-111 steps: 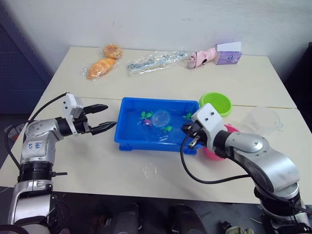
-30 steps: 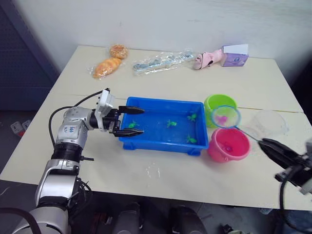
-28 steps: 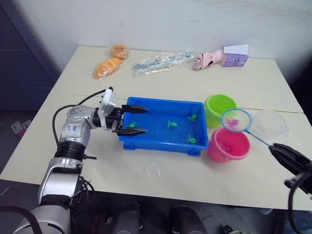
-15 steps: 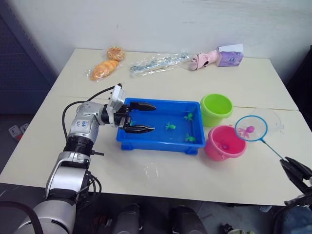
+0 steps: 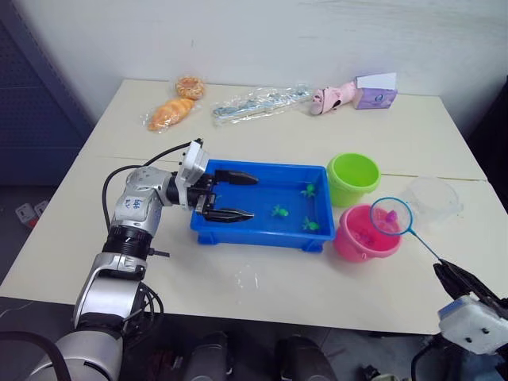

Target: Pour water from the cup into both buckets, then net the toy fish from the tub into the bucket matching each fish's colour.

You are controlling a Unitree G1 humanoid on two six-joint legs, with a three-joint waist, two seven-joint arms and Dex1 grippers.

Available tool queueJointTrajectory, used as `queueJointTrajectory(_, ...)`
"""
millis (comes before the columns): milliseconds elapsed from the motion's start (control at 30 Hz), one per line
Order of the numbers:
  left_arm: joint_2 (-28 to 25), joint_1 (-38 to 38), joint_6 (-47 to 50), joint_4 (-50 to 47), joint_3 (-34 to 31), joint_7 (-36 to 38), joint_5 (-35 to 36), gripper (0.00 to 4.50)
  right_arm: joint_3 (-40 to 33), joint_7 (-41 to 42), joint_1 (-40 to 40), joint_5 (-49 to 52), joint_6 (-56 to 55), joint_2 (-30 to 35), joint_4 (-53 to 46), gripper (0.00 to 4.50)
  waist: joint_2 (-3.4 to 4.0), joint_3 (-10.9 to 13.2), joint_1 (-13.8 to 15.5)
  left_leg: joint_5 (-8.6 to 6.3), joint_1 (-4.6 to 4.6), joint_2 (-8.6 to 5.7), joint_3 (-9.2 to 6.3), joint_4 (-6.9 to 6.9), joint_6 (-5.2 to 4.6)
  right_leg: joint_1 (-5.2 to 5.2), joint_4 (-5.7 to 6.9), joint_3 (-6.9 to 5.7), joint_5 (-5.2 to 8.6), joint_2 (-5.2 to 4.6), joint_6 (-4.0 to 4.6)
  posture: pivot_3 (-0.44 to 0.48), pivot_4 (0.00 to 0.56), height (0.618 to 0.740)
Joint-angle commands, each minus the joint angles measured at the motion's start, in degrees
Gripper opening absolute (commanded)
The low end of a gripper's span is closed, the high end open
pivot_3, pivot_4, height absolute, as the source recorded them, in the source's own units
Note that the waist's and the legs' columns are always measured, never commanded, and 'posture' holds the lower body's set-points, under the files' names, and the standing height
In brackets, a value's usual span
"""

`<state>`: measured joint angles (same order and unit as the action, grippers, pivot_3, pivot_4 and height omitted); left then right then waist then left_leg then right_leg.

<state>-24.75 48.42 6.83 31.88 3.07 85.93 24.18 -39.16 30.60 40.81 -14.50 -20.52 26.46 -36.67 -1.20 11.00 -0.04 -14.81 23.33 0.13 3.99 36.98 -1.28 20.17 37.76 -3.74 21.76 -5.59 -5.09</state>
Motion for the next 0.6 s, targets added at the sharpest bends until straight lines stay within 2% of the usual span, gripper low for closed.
queueJointTrajectory(33, -0.4, -0.2, 1.5, -4.2, -0.7, -0.1, 0.8, 4.46, -4.0, -4.9, 1.3, -10.8, -11.3, 2.7, 1.6, 0.00, 0.00, 0.0, 0.0, 0.00, 0.00, 0.00, 0.00, 0.00, 0.00, -0.01, 0.00, 0.00, 0.00, 0.00, 0.00, 0.000, 0.150, 0.740)
queueJointTrajectory(233, -0.3, -0.6, 2.9, -6.0, -0.9, -0.9, 0.9, 4.46, -7.9, -10.7, -0.2, -18.3, -16.3, 4.3, 3.7, 0.00, 0.00, 0.0, 0.0, 0.02, -0.08, 0.03, -0.01, 0.02, 0.03, -0.12, -0.02, 0.00, 0.00, 0.03, 0.00, 0.000, 0.150, 0.740)
queueJointTrajectory(467, 0.2, -0.1, 3.7, -6.1, -0.6, -1.2, 0.7, 4.46, -7.9, -12.7, -2.2, -20.4, -22.7, 13.0, 12.3, 0.00, 0.00, 0.0, 0.0, 0.02, -0.21, 0.04, -0.03, 0.04, 0.03, -0.31, -0.11, -0.02, 0.01, 0.04, 0.01, 0.000, 0.150, 0.740)
queueJointTrajectory(600, 0.4, 0.6, 3.5, -5.7, -0.7, -1.3, 0.6, 4.46, -7.7, -13.7, -2.8, -18.9, -24.3, 14.8, 15.4, 0.00, 0.00, 0.0, 0.0, 0.01, -0.22, 0.04, -0.05, 0.03, 0.03, -0.35, -0.15, -0.04, 0.01, 0.03, 0.01, 0.000, 0.150, 0.740)
